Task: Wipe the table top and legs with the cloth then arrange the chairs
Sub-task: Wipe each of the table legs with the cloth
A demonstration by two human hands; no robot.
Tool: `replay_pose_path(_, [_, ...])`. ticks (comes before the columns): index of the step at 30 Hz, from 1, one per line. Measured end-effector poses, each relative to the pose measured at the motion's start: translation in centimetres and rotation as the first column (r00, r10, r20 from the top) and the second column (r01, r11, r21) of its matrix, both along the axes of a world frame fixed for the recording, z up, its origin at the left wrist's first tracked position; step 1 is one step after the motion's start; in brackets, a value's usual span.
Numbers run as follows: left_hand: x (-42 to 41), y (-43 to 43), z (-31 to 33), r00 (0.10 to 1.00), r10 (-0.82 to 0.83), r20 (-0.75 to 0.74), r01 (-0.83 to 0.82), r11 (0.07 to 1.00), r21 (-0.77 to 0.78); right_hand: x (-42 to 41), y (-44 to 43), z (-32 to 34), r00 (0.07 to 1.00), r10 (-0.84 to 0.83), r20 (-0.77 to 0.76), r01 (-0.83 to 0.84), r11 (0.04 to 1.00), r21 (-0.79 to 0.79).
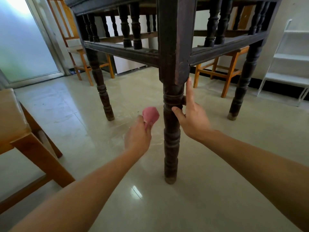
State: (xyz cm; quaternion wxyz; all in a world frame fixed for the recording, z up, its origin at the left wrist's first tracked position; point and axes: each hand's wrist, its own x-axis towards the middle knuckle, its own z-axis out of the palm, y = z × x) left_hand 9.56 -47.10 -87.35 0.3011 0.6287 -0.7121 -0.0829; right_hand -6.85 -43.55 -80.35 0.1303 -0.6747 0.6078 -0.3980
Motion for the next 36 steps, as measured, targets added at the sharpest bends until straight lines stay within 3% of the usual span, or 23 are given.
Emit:
replay_pose_path(2, [-1.2, 1.4, -0.4, 0.936, -0.283, 0.21, 0.263, 0.958, 0.116, 0.2, -0.2, -0.2, 1.0, -0.006, 0.003, 0.006, 1.0, -0.015])
replay_pose_path(5, [-1.9, 5.4, -3.9, 0.605, -0.652, 0.457, 0.501, 0.758, 0.418, 0.2, -0.5, -0.6, 0.999, -0.01, 0.05, 0.008, 0.999, 0.039])
replay_pose_path(6, [-1.4, 5.0, -4.8, 0.607, -0.634, 0.478, 0.508, 0.773, 0.38, 0.3, -0.6, -0.7, 0.999, -0.012, 0.053, 0.009, 0.998, 0.058])
replay_pose_path(7, [-1.0, 4.1, -5.0, 0.694, -0.57, 0.44, 0.488, 0.821, 0.295, 0.3, -0.7, -0.7, 0.999, -0.012, 0.048, 0.009, 0.998, 0.066])
replay_pose_path(9, [-0.3, 1.8, -3.9, 0.945, -0.283, 0.163, 0.263, 0.956, 0.133, 0.5, -0.8, -0.9, 0.999, -0.011, 0.044, 0.008, 0.998, 0.061])
replay_pose_path(10, [0.3, 1.0, -3.1, 0.995, -0.096, 0.015, 0.095, 0.993, 0.064, 0.5, -0.8, -1.1, 0.999, -0.013, 0.045, 0.011, 0.999, 0.053])
replay_pose_path(11, [0.6, 0.3, -2.7, 1.0, -0.004, -0.022, 0.005, 1.0, 0.013, 0.5, -0.8, -1.2, 0.999, -0.015, 0.044, 0.013, 0.999, 0.046])
replay_pose_path(12, [0.8, -0.1, -2.8, 0.999, -0.033, 0.03, 0.032, 0.999, 0.012, 0.5, -0.8, -1.3, 0.999, -0.014, 0.043, 0.012, 0.999, 0.042])
replay_pose_path(13, [0.4, 0.4, -3.0, 0.975, -0.187, 0.12, 0.179, 0.981, 0.075, 0.4, -0.9, -1.3, 0.999, -0.01, 0.04, 0.009, 0.999, 0.041])
replay_pose_path(15, [-1.0, 3.4, -4.5, 0.804, -0.538, 0.252, 0.449, 0.828, 0.337, 0.0, -0.9, -1.0, 1.0, 0.001, 0.023, -0.002, 0.998, 0.061])
replay_pose_path(16, [-1.5, 4.9, -5.3, 0.682, -0.642, 0.35, 0.469, 0.752, 0.464, -0.3, -0.9, -0.9, 1.0, -0.01, -0.025, 0.011, 0.998, 0.063])
replay_pose_path(17, [-1.7, 5.4, -5.8, 0.626, -0.658, 0.418, 0.473, 0.747, 0.467, -0.8, -0.9, -0.8, 0.99, -0.051, -0.133, 0.053, 0.998, 0.015])
replay_pose_path(19, [-1.1, 4.0, -6.3, 0.763, -0.533, 0.365, 0.447, 0.843, 0.298, -2.0, -0.8, -0.7, 0.909, -0.208, -0.362, 0.112, 0.957, -0.269])
replay_pose_path(21, [-0.1, 2.6, -4.5, 0.912, -0.396, 0.106, 0.373, 0.909, 0.185, -2.8, -0.5, -0.6, 0.853, -0.258, -0.453, -0.013, 0.858, -0.514])
replay_pose_path(22, [0.2, 2.2, -3.6, 0.938, -0.346, 0.025, 0.342, 0.934, 0.1, -3.0, -0.5, -0.7, 0.841, -0.237, -0.486, -0.108, 0.807, -0.581])
replay_pose_path(23, [0.2, 1.6, -3.5, 0.948, -0.316, -0.017, 0.317, 0.949, 0.011, -2.9, -0.5, -0.9, 0.823, -0.2, -0.532, -0.2, 0.774, -0.6])
replay_pose_path(25, [-0.4, 1.7, -4.1, 0.936, -0.341, 0.084, 0.34, 0.94, 0.019, -2.0, -1.0, -1.6, 0.73, -0.156, -0.665, -0.325, 0.777, -0.539])
replay_pose_path(27, [-1.5, 3.2, -6.0, 0.878, -0.466, 0.109, 0.431, 0.869, 0.243, -1.3, -1.9, -2.6, 0.612, -0.157, -0.775, -0.356, 0.821, -0.447])
replay_pose_path(29, [-1.4, 4.4, -7.0, 0.857, -0.493, 0.151, 0.423, 0.839, 0.341, -1.4, -2.7, -3.1, 0.547, -0.166, -0.821, -0.367, 0.834, -0.413])
replay_pose_path(31, [-0.3, 3.5, -6.8, 0.915, -0.402, 0.004, 0.383, 0.875, 0.297, -1.8, -3.3, -3.3, 0.538, -0.168, -0.826, -0.383, 0.825, -0.416])
replay_pose_path(33, [0.7, 1.6, -5.5, 0.976, -0.179, -0.128, 0.208, 0.938, 0.278, -2.1, -3.7, -3.7, 0.531, -0.177, -0.829, -0.39, 0.817, -0.425])
replay_pose_path(35, [0.8, -0.1, -6.0, 0.988, -0.09, -0.123, 0.112, 0.977, 0.184, -2.0, -4.0, -4.2, 0.52, -0.186, -0.834, -0.387, 0.819, -0.424])
replay_pose_path(36, [0.4, -0.1, -6.2, 0.983, -0.171, -0.067, 0.182, 0.961, 0.207, -1.9, -4.1, -4.5, 0.524, -0.189, -0.831, -0.385, 0.817, -0.429])
